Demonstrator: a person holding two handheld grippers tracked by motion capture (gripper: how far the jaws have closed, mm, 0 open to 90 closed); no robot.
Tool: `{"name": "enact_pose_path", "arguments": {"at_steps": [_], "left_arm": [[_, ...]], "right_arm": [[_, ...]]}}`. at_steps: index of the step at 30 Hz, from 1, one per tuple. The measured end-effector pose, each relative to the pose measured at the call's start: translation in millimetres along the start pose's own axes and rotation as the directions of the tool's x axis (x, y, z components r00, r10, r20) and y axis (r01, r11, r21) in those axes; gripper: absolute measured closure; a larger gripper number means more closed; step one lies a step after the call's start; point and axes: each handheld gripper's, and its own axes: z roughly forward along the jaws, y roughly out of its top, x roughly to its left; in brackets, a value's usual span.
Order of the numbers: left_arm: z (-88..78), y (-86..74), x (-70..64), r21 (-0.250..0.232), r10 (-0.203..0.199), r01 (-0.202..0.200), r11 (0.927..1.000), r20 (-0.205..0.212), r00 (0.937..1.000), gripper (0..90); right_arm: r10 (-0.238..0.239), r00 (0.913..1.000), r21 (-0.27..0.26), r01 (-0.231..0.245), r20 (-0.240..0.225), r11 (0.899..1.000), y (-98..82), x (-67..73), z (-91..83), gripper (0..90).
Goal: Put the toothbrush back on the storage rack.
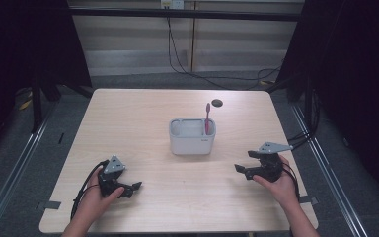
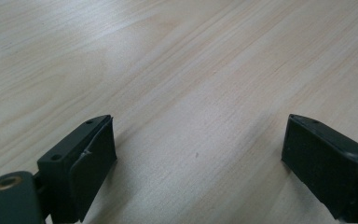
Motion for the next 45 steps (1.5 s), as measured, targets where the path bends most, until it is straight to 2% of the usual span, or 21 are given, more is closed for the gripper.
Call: {"name": "enact_pose_path", "arguments": {"at_steps": [8, 17, 24, 45], "left_arm": [[-0.1, 0.1, 0.2, 0.001, 0.004, -0.004, 1.0000, -0.002, 1.0000, 9.1], [-0.1, 0.1, 0.2, 0.001, 0.004, -0.004, 1.0000, -0.002, 1.0000, 9.1], [-0.1, 0.1, 0.3, 0.001, 0.003, -0.003, 1.0000, -0.002, 1.0000, 9.1], [-0.1, 0.1, 0.3, 0.001, 0.004, -0.004, 1.0000, -0.003, 1.0000, 9.1]], "right_arm": [[0.007, 1.0000, 0.016, -0.008, 0.006, 1.000, -11.3, -7.6, -2.5, 19.8], [-0.008, 0.9998, 0.044, 0.007, 0.018, 0.999, -19.0, -11.1, -2.5, 19.8], [-0.002, 0.9997, 0.059, 0.000, 0.024, 0.998, -22.5, -12.8, -2.2, 19.8], [-0.029, 0.9992, 0.126, 0.026, 0.027, 0.992, -31.8, -14.7, 3.9, 18.1]]}}
